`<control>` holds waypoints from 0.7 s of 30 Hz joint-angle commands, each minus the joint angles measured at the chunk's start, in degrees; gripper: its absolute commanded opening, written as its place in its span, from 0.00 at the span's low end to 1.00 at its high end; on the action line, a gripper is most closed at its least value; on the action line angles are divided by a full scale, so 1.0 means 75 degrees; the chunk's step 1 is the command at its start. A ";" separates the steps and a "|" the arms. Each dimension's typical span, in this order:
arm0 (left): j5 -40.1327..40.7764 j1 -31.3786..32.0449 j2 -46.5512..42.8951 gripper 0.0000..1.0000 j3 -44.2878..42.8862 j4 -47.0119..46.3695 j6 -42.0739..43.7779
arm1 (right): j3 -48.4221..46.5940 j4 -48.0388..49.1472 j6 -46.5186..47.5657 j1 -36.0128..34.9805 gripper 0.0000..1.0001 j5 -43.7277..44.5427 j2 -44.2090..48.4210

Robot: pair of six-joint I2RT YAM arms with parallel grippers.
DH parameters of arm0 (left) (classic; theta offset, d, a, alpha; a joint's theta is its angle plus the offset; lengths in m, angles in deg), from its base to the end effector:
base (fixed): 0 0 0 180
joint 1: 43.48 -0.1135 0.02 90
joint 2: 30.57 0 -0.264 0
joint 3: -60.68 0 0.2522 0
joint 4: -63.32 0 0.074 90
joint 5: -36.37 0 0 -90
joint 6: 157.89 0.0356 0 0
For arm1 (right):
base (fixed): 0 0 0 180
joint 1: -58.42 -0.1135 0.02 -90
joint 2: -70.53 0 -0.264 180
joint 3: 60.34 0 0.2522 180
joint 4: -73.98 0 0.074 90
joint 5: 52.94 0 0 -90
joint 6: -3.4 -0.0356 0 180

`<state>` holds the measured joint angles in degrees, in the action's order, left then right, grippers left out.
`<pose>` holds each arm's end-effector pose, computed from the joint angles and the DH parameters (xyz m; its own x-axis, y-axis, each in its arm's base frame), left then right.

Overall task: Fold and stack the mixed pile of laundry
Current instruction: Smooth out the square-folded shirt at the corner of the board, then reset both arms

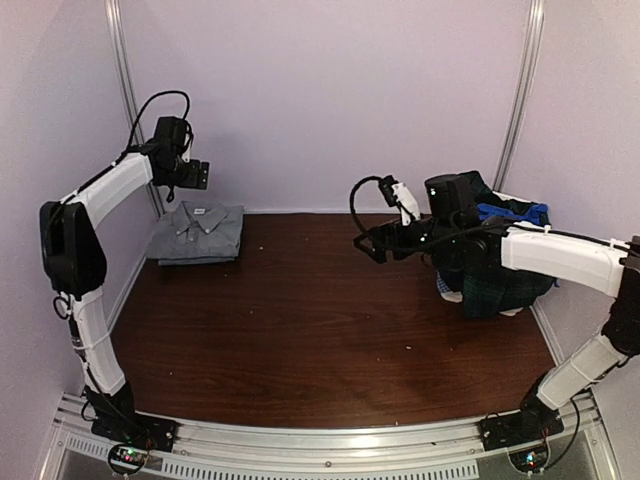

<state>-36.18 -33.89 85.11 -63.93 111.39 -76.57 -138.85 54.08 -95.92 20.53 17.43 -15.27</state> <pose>0.4625 -0.0673 0.3224 -0.6046 -0.0439 -0.7953 -0.1635 0.9840 0.0701 0.2661 0.2222 0.2957 -0.4877 -0.1863 -0.8529 -0.7451 0.5979 0.2955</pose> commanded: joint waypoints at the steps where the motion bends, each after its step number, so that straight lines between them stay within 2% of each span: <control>1: 0.0471 0.0672 -0.1616 0.98 0.0946 -0.0132 0.0184 | 0.0269 -0.0181 -0.0198 0.0623 1.00 0.0923 0.1076; 4: -0.0070 0.0931 -0.2460 0.98 0.2053 -0.0277 -0.0276 | 0.0788 -0.0190 -0.0424 0.1017 1.00 0.1074 0.1808; 9: -0.1348 0.1441 -0.4300 0.98 0.5206 -0.1868 -0.1050 | 0.1799 -0.0318 -0.0664 0.1254 1.00 0.1016 0.2906; 15: -0.1097 0.2215 -0.5682 0.98 0.7411 -0.2186 -0.1728 | 0.2943 -0.0434 -0.1128 0.1258 1.00 0.0889 0.4047; 21: -0.0633 0.2716 -0.6675 0.98 0.8689 -0.2098 -0.2015 | 0.3364 -0.0600 -0.1288 0.1249 1.00 0.0914 0.4442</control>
<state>-43.39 -14.72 39.73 -2.09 99.98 -88.79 -114.61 50.33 -103.70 29.80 24.03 16.56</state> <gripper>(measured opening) 0.976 0.997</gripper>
